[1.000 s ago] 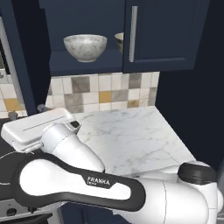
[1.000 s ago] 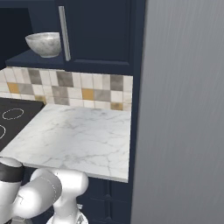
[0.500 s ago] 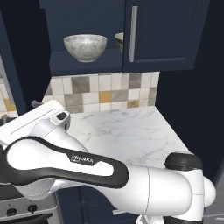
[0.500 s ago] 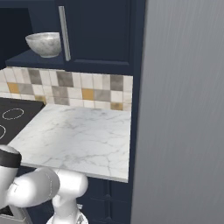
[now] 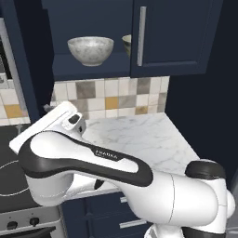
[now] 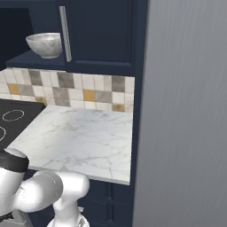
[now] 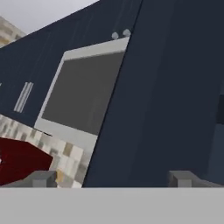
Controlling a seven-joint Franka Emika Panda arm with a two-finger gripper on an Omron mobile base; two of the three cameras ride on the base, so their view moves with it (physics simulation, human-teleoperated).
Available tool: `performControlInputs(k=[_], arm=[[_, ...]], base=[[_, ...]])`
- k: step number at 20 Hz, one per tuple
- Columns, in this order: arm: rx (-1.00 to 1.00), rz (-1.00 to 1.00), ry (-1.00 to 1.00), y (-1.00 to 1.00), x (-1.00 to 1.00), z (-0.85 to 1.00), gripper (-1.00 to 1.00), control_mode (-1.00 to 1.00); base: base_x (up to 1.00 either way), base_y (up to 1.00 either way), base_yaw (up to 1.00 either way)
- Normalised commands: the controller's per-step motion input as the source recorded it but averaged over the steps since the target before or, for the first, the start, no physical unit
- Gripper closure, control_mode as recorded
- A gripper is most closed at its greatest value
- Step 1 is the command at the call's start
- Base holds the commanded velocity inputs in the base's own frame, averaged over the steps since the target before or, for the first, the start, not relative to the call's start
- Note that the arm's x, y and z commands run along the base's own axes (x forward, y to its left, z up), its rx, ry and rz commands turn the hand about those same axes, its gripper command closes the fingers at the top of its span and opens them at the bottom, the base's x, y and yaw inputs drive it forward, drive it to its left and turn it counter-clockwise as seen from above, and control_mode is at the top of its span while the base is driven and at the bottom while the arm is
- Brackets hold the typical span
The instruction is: Open the cabinet. Pick the bowls from the counter and place them in the cabinet. Then close the cabinet.
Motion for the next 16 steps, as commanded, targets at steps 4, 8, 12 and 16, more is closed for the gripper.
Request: performControlInputs(k=[4,8,12,16], arm=[[-0.02,-0.61,0.02,-0.46,0.00,0.00,-1.00,-1.00],[0.00,-0.62,0.04,-0.46,0.15,0.10,-1.00,-1.00],[0.00,-0.62,0.06,-0.48,0.43,0.27,-1.00,-1.00],[0.00,-0.62,0.08,-0.50,0.54,0.41,-1.00,-1.00]], base=[[0.00,0.00,0.00],[0.00,0.00,0.00],[0.00,0.00,0.00],[0.00,0.00,0.00]])
